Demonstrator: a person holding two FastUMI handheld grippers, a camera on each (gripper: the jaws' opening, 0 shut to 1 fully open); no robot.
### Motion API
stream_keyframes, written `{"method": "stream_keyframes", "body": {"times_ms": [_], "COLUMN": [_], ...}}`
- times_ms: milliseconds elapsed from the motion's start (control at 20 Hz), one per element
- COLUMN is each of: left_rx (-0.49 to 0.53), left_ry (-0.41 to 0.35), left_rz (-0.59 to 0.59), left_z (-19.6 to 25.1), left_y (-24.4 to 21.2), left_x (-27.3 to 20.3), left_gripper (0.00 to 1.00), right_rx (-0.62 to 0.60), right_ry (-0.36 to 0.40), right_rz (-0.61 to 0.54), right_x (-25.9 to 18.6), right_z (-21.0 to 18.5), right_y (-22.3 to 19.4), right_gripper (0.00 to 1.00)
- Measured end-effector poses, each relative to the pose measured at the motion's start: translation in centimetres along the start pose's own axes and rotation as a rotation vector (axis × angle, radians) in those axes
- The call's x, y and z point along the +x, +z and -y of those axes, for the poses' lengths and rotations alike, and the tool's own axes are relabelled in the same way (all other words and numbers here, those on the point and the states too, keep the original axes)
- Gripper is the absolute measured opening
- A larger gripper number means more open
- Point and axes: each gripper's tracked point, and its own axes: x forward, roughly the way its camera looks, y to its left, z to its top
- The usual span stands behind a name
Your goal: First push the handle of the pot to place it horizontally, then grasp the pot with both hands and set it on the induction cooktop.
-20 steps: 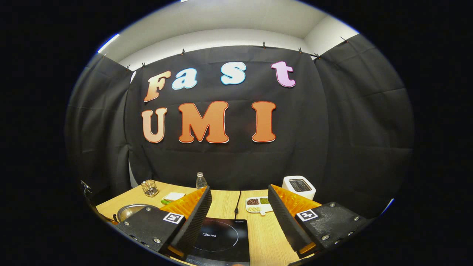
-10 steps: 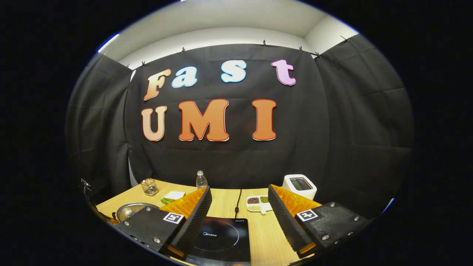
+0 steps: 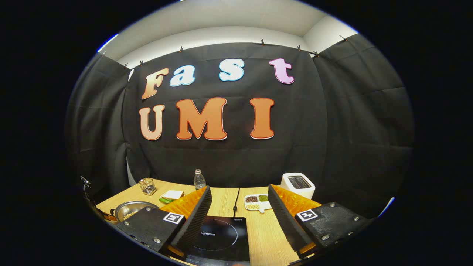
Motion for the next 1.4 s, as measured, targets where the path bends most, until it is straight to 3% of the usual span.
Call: {"method": "stream_keyframes", "body": {"times_ms": [950,1150,1400], "left_rx": [0.053,0.087,0.095], "left_ry": [0.031,0.073,0.051], "left_rz": [0.003,0.019,0.032], "left_z": [-2.7,-4.2,-3.9], "left_y": [1.8,2.8,3.1], "left_x": [2.5,2.6,2.1], "left_gripper": [0.02,0.02,0.02], "right_rx": [-0.005,0.014,0.014], "right_ry": [0.021,0.024,0.027], "right_rz": [-0.023,-0.024,-0.037], "right_x": [1.1,1.4,1.7], "right_z": [-2.8,-3.3,-3.8], "right_y": [-1.0,-1.2,-1.7], "right_gripper": [0.95,0.95,0.95]}}
